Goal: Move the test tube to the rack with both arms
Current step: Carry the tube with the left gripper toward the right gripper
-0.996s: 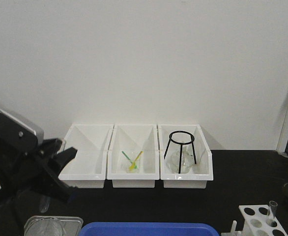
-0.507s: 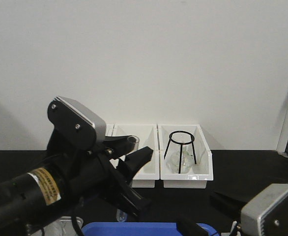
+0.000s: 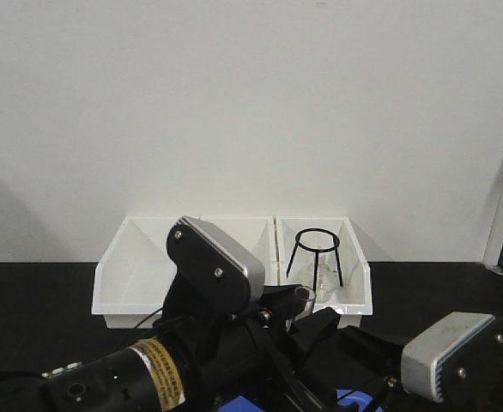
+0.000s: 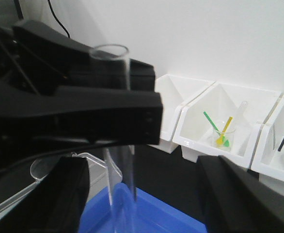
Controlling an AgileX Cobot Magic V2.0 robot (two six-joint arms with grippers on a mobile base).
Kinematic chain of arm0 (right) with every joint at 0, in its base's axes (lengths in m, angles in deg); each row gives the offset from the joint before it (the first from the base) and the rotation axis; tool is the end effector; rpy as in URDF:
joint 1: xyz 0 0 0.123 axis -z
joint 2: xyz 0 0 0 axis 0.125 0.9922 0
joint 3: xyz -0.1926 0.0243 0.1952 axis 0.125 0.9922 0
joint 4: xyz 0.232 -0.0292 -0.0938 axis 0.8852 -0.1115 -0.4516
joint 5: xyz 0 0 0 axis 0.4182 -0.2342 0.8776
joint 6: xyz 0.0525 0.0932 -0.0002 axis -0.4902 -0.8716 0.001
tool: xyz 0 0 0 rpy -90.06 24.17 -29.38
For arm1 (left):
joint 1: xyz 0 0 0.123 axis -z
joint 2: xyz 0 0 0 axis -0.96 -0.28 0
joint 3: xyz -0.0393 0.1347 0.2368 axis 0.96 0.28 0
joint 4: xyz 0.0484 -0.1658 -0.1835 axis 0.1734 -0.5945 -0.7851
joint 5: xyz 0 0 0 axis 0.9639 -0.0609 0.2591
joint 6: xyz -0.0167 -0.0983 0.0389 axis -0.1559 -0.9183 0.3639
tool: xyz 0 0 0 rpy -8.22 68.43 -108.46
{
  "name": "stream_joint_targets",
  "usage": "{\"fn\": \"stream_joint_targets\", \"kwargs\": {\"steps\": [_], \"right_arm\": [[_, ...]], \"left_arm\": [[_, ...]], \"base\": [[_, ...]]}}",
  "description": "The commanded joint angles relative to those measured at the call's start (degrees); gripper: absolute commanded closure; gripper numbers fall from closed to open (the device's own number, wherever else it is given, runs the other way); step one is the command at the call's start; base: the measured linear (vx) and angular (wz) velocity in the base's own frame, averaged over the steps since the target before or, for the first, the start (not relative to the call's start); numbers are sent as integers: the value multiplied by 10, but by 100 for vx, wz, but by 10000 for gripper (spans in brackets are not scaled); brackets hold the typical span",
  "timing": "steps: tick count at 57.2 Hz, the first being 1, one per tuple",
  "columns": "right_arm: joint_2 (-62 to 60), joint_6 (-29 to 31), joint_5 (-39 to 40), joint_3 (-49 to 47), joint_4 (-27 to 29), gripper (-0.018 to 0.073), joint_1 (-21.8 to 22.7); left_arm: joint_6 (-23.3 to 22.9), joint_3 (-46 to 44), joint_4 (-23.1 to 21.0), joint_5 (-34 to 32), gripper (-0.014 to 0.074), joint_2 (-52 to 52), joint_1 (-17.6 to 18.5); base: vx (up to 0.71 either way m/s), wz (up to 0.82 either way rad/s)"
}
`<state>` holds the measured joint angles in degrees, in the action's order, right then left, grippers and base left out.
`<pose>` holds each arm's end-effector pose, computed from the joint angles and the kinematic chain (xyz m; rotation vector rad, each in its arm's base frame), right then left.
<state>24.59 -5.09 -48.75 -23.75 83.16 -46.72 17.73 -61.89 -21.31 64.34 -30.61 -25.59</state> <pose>0.1892 0.1532 0.2724 -0.5062 1.6320 0.5496 0.2316 -0.2606 0.3156 0.7476 1.5869 -0.6084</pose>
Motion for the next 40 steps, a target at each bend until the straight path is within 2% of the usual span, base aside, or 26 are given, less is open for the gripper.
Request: {"fn": "stream_joint_targets", "kwargs": {"steps": [1, 8, 23, 31, 40], "right_arm": [[-9, -8, 54, -20, -15, 57, -1], [-9, -8, 64, -20, -15, 57, 0], [-7, -8, 65, -20, -15, 111, 0], [-7, -8, 65, -20, -15, 243, 0], [-7, -8, 65, -20, -15, 467, 0]], "left_arm": [[-27, -22, -3, -70, 603, 12, 4], [-59, -22, 4, -74, 603, 10, 10], [-61, -22, 13, -73, 603, 5, 34], [-61, -22, 13, -73, 603, 3, 35], [-61, -22, 13, -73, 603, -7, 38]], "base": [[0, 0], [0, 0], [0, 0], [0, 0], [0, 0]]}}
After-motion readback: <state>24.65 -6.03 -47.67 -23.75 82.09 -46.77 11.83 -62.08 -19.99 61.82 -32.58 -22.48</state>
